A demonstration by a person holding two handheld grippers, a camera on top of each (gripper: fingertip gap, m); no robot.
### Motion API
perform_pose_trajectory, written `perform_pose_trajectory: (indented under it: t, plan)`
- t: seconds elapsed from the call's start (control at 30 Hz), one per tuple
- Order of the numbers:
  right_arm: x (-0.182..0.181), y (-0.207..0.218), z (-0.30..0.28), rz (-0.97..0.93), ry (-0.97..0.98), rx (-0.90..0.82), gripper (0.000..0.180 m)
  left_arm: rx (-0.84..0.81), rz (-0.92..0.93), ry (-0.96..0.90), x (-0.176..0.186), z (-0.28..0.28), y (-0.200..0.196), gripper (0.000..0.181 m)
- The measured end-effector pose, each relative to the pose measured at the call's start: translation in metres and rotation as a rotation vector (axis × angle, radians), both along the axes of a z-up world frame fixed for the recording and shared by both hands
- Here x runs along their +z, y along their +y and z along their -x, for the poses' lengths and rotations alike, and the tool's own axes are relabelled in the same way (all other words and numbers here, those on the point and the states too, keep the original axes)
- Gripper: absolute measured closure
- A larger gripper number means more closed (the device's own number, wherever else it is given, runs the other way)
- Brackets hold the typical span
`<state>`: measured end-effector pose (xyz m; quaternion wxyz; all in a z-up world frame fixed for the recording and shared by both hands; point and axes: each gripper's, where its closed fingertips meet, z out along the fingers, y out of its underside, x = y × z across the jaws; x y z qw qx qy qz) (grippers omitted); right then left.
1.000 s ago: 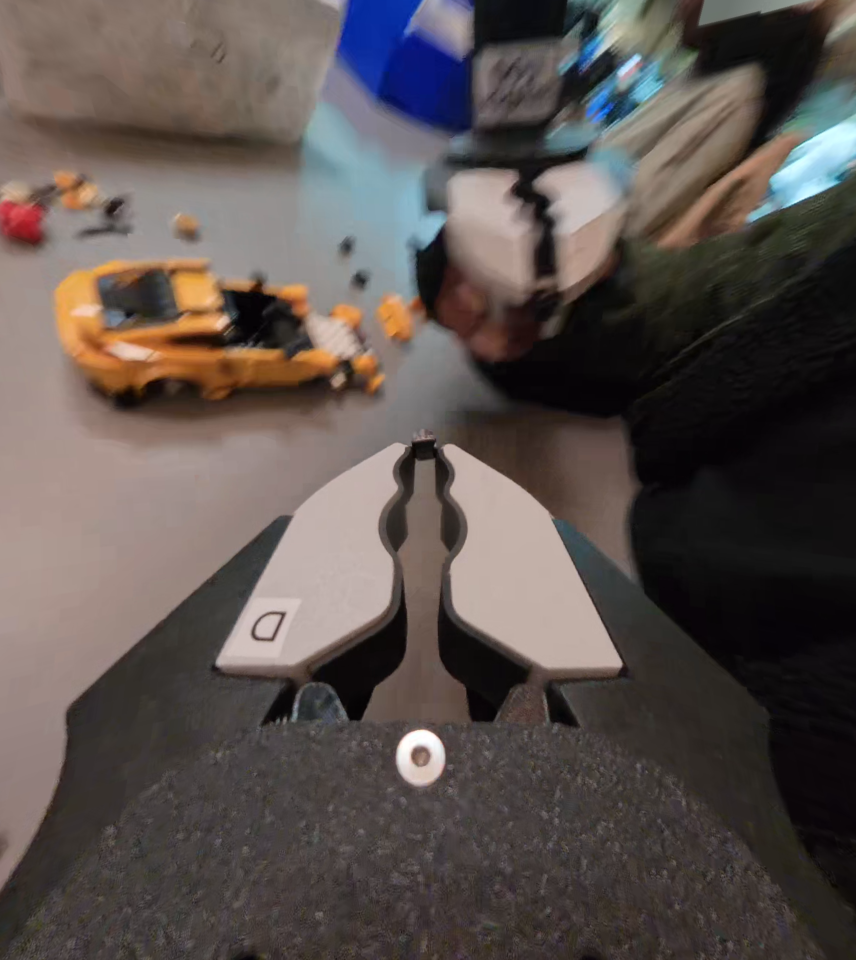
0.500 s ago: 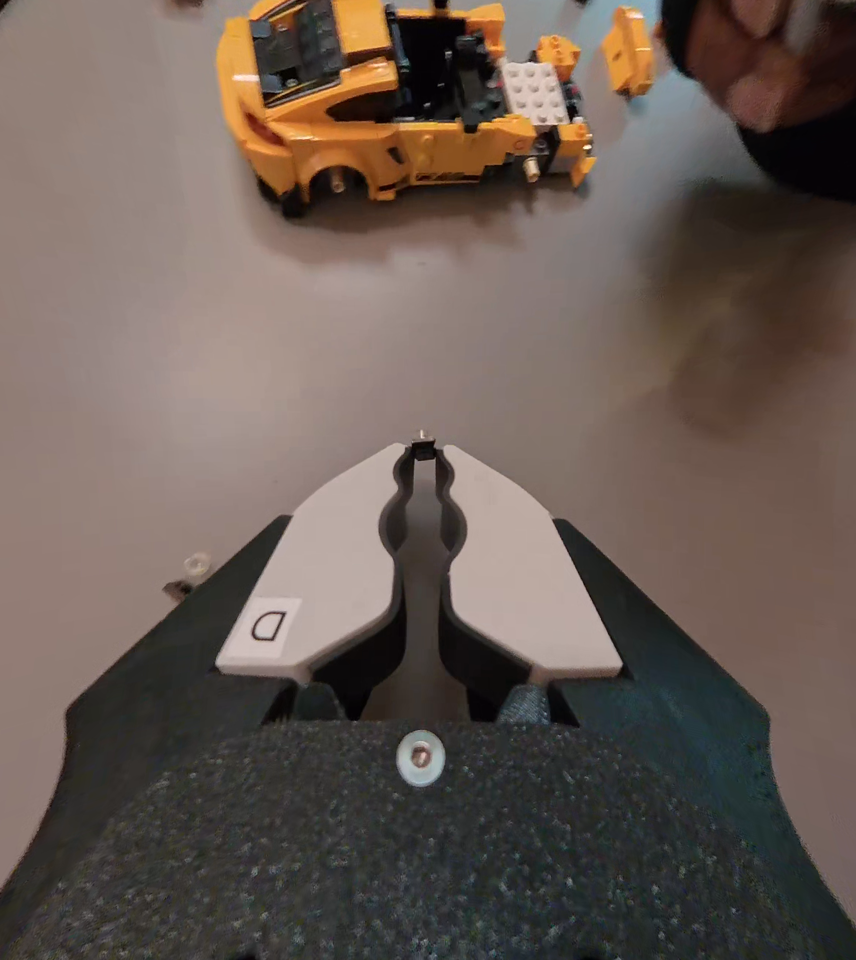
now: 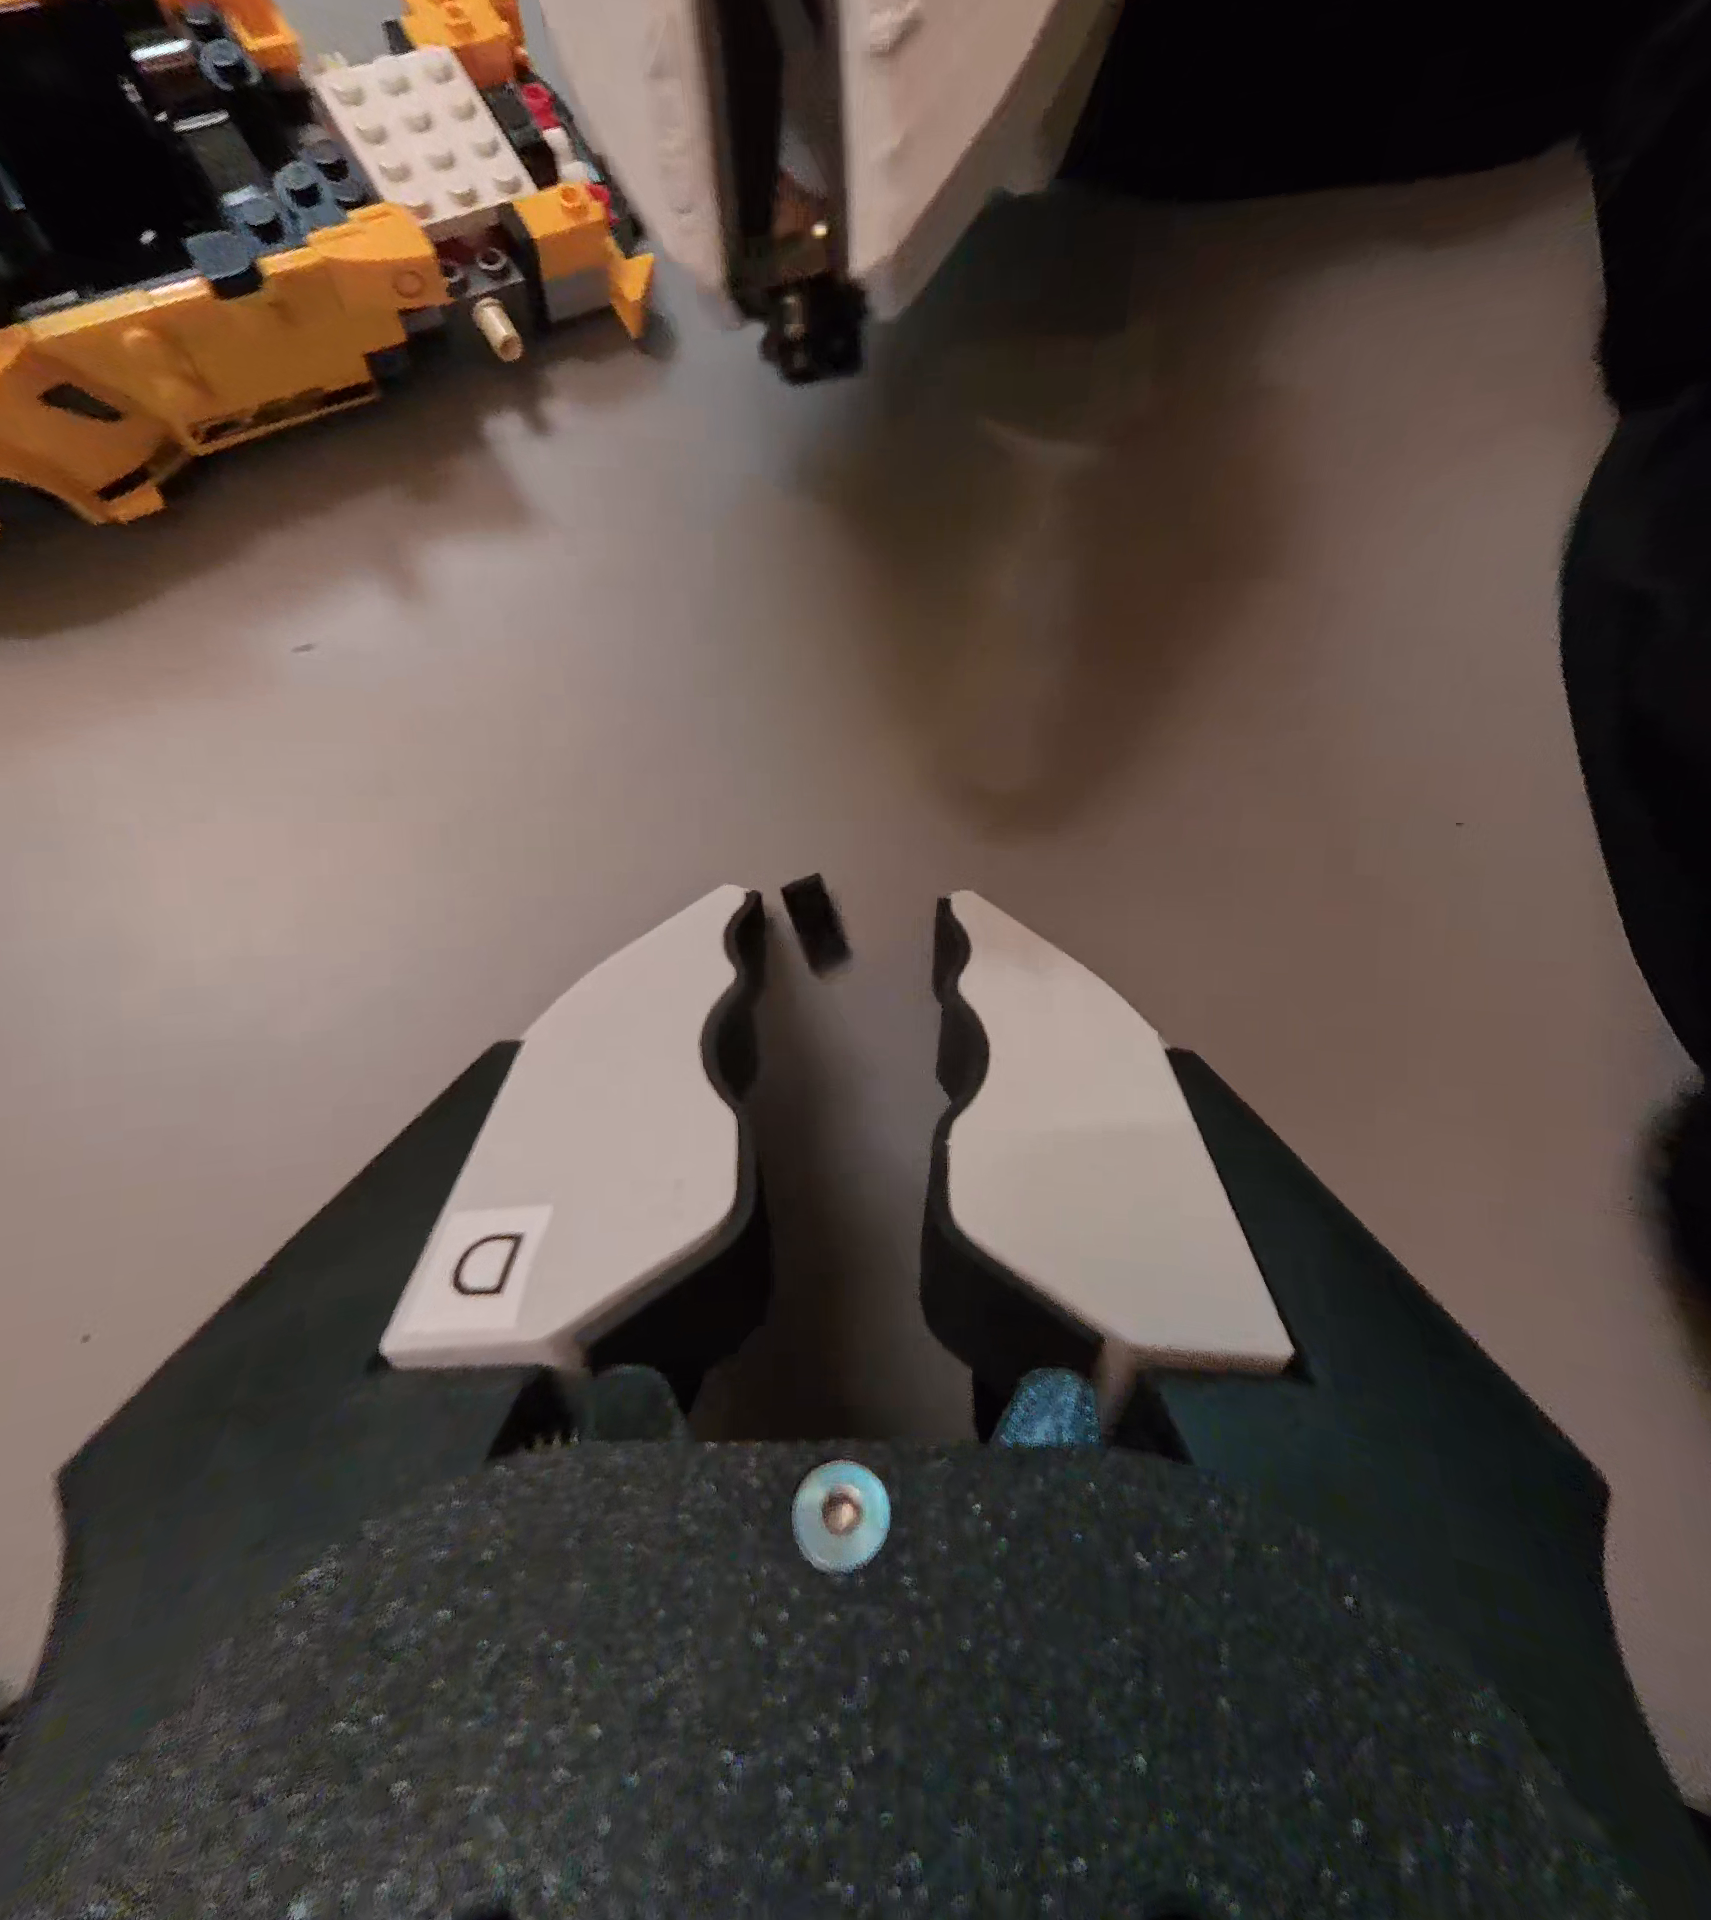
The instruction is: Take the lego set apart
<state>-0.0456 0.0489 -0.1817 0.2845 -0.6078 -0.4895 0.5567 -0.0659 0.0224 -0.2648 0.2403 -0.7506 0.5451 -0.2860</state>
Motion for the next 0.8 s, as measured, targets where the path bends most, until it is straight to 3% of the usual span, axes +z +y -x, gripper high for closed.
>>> perform_pose_trajectory:
  t: [0.17,0.3,0.4,0.8]
  plan:
    - [0.0,0.0,0.0,0.01,0.004,0.006,0.172,0.01,-0.065,-0.065,0.016,-0.007,0.005,0.147]
    - [0.004,-0.002,0.0,0.005,0.031,0.013,0.172,0.086,-0.096,-0.337,0.064,-0.017,0.018,0.166]
    - [0.009,-0.003,0.0,0.01,0.059,0.021,0.172,0.115,-0.099,-0.475,0.088,-0.021,0.021,0.17]
    - [0.016,-0.008,0.0,-0.022,0.107,0.044,0.172,0.124,-0.024,-0.564,0.096,-0.029,0.019,0.169]
